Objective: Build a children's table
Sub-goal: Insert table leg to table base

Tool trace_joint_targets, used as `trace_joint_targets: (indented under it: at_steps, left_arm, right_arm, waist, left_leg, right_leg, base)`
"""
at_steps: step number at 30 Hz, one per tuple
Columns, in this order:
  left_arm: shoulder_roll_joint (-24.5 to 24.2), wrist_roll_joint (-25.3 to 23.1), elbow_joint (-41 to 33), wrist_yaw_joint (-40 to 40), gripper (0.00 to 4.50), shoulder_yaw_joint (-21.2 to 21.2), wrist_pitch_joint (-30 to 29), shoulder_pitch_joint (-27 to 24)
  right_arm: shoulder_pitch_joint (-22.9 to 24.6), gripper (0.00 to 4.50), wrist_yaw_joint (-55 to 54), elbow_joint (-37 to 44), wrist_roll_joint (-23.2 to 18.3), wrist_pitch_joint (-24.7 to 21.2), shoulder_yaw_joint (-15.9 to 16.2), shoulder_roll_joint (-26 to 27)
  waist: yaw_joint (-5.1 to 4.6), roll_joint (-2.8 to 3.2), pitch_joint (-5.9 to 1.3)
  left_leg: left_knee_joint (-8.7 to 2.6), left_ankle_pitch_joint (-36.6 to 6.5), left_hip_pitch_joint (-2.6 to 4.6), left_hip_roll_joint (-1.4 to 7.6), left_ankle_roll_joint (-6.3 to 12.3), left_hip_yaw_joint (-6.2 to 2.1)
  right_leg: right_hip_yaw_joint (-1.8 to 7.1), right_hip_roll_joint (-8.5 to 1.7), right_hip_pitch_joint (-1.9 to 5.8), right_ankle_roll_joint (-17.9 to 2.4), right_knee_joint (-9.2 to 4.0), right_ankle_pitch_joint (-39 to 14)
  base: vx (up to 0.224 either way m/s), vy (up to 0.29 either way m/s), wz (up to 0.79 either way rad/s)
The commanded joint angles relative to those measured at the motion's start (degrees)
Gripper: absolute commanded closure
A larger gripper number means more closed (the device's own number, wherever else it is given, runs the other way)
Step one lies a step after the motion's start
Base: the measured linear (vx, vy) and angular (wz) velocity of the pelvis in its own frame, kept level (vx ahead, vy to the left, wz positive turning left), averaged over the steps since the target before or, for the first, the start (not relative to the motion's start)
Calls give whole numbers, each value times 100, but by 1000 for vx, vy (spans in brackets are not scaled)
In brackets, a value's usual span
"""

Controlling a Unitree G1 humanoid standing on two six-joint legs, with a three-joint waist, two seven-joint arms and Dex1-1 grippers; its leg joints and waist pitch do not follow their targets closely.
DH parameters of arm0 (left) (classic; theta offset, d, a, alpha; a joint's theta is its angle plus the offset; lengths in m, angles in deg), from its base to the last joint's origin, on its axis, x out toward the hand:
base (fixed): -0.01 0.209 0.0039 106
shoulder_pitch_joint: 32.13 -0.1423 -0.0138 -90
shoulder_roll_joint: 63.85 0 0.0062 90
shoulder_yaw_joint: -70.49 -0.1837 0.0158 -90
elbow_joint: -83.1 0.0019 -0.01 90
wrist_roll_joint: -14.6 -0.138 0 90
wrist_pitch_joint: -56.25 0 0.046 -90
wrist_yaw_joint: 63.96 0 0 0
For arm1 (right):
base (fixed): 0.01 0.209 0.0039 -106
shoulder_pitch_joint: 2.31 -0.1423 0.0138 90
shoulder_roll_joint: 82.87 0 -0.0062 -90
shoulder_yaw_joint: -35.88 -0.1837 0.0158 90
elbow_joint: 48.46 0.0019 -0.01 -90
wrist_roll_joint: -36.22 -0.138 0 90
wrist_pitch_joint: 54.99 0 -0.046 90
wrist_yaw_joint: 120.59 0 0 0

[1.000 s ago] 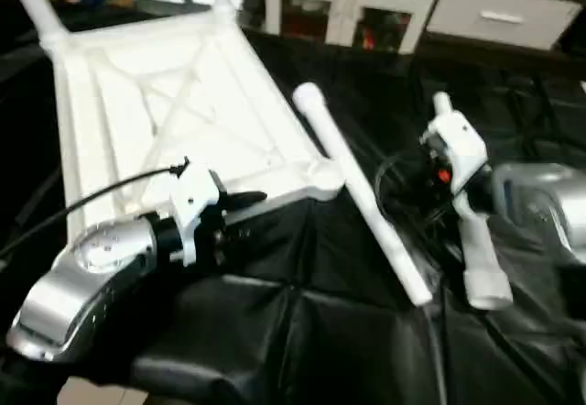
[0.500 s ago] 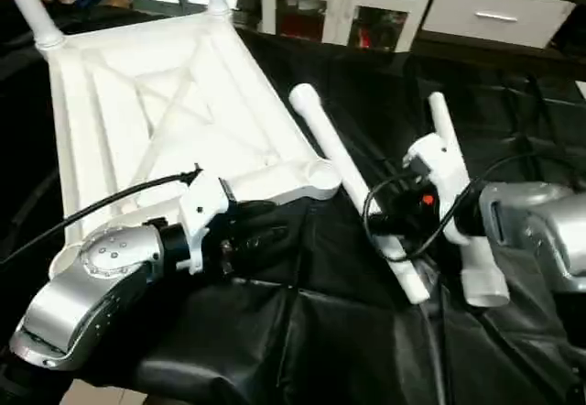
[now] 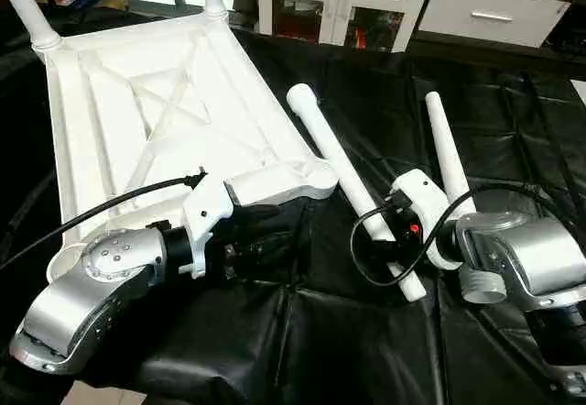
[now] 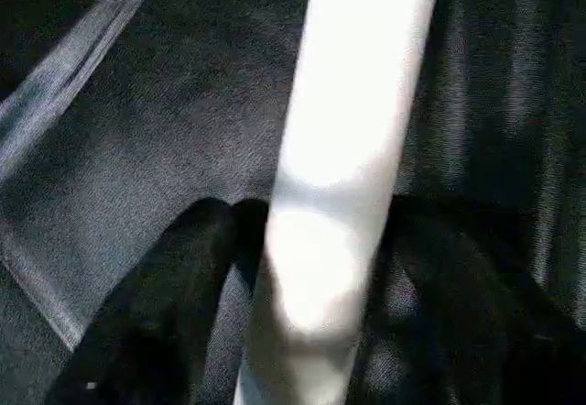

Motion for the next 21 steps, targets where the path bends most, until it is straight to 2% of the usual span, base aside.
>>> trace_joint_targets:
  at_steps: [1,4,5,9,11,15,21]
  left_arm:
    - [-27,41,-110,4,228,-31,-44,-39]
    - [-17,47,-93,4,228,-22,-50,-24]
    - [-12,49,-86,4,228,-20,-52,-19]
    - [9,77,-82,10,228,3,-65,-14]
    - [47,111,-64,33,228,44,-64,-12]
    - [62,120,-52,48,228,63,-69,-6]
    - [122,120,-15,151,228,127,-65,40]
  right_arm:
    - [86,157,-9,-100,-93,-20,-98,48]
    - [136,181,36,-90,-155,-3,-215,115]
    - [166,201,47,-70,-159,-2,-236,125]
    - [256,222,92,-9,-217,-31,-308,162]
    - [283,255,89,-10,-235,-40,-330,167]
    - [311,287,93,-19,-246,-38,-352,176]
    - [358,308,21,-63,-227,-14,-515,225]
  waist:
    - [15,-49,-477]
    - [12,-41,-472]
    - [13,-43,-470]
    - [13,-41,-466]
    - [16,-42,-466]
    - [15,-40,-463]
    - [7,-41,-452]
  left_leg:
    - [-371,-1005,89,102,259,-49]
    - [-374,-1053,95,104,258,-48]
    - [-374,-1082,98,103,248,-47]
    - [-378,-1068,94,104,237,-49]
    - [-378,-1064,92,102,240,-49]
    - [-378,-1072,92,102,250,-51]
    - [-381,-1122,91,102,236,-50]
  right_leg:
    - [205,-149,355,-1140,-440,-1558]
    - [205,-150,351,-1153,-449,-1570]
    - [203,-147,348,-1153,-454,-1597]
    - [205,-145,353,-1161,-447,-1528]
    - [204,-148,357,-1173,-444,-1512]
    - [203,-148,357,-1169,-449,-1541]
    - [202,-148,349,-1142,-464,-1625]
  base:
    - [0,0,0]
    - [0,0,0]
    - [0,0,0]
    - [0,0,0]
    - [0,0,0]
    - [0,0,0]
    - [0,0,0]
